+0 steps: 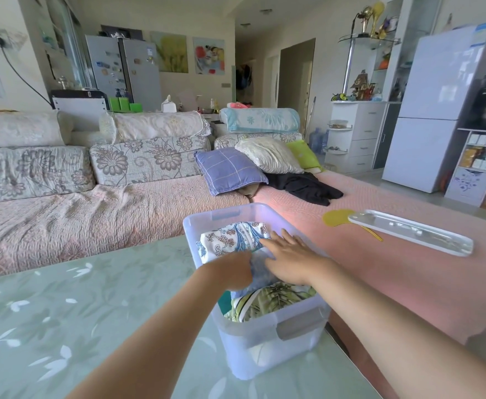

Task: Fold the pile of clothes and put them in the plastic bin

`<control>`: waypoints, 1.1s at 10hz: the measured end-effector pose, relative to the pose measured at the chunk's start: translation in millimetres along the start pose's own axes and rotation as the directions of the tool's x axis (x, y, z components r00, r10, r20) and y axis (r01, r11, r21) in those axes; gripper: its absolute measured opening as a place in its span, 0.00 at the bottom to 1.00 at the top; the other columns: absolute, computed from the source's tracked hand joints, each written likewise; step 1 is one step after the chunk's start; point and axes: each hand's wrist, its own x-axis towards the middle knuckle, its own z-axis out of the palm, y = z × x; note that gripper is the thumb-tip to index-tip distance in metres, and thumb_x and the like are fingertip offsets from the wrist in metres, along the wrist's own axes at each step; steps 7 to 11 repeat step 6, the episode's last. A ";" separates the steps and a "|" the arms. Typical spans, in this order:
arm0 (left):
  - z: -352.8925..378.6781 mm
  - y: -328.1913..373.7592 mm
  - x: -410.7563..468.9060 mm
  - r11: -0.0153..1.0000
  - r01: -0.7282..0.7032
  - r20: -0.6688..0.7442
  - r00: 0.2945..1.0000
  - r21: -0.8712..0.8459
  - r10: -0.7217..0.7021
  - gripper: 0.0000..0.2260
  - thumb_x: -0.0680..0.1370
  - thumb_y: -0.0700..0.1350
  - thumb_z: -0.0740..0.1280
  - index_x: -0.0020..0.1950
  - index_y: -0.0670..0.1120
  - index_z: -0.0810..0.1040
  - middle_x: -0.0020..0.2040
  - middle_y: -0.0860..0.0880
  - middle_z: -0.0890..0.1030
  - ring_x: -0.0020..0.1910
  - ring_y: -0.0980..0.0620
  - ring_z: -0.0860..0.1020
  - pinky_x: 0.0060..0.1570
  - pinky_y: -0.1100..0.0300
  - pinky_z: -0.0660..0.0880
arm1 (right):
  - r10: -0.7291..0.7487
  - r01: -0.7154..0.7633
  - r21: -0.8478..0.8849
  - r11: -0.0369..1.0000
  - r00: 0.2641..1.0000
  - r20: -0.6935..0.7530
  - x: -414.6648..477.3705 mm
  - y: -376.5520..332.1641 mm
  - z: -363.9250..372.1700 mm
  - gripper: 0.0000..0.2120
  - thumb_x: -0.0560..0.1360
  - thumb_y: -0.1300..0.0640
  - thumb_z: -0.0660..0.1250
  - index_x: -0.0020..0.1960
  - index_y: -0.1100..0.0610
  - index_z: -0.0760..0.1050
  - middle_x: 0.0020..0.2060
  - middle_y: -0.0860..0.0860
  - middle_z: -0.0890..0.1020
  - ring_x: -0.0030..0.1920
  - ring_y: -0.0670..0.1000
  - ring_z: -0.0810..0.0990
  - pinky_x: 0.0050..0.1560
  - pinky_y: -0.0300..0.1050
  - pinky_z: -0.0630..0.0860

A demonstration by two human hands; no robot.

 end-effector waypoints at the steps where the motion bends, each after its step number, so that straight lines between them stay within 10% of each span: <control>1: 0.6 2.9 1.3 0.999 0.031 -0.008 0.999 0.011 -0.031 0.17 0.82 0.37 0.55 0.71 0.39 0.67 0.62 0.42 0.76 0.57 0.44 0.76 0.48 0.56 0.73 | 0.068 -0.073 0.061 0.995 0.995 0.077 6.6 6.1 14.1 0.31 0.83 0.39 0.47 0.82 0.46 0.41 0.80 0.49 0.39 0.80 0.53 0.38 0.77 0.55 0.42; 3: 5.6 3.8 3.8 0.993 0.003 0.096 0.995 0.114 -0.014 0.28 0.82 0.40 0.55 0.80 0.42 0.49 0.68 0.42 0.73 0.56 0.45 0.75 0.47 0.56 0.70 | 0.076 -0.084 0.081 0.993 0.993 0.091 13.8 8.6 19.8 0.31 0.83 0.38 0.48 0.82 0.45 0.43 0.81 0.47 0.43 0.80 0.51 0.40 0.78 0.56 0.44; 5: -9.3 2.8 -13.5 0.999 0.026 -0.033 0.999 0.043 -0.024 0.17 0.84 0.45 0.52 0.71 0.43 0.67 0.67 0.41 0.73 0.64 0.43 0.73 0.57 0.52 0.72 | 0.044 -0.042 0.067 0.997 0.999 -0.028 -8.2 -0.4 5.5 0.32 0.82 0.39 0.53 0.82 0.46 0.46 0.81 0.50 0.43 0.80 0.53 0.41 0.78 0.57 0.48; 11: -19.1 -1.8 -25.0 0.996 0.015 -0.148 0.989 -0.088 -0.028 0.21 0.84 0.52 0.53 0.75 0.47 0.64 0.73 0.43 0.69 0.69 0.42 0.69 0.66 0.50 0.68 | 0.015 0.002 0.089 0.996 0.983 -0.184 -28.1 -12.5 -8.8 0.30 0.83 0.41 0.54 0.81 0.46 0.50 0.81 0.48 0.44 0.80 0.52 0.48 0.77 0.56 0.53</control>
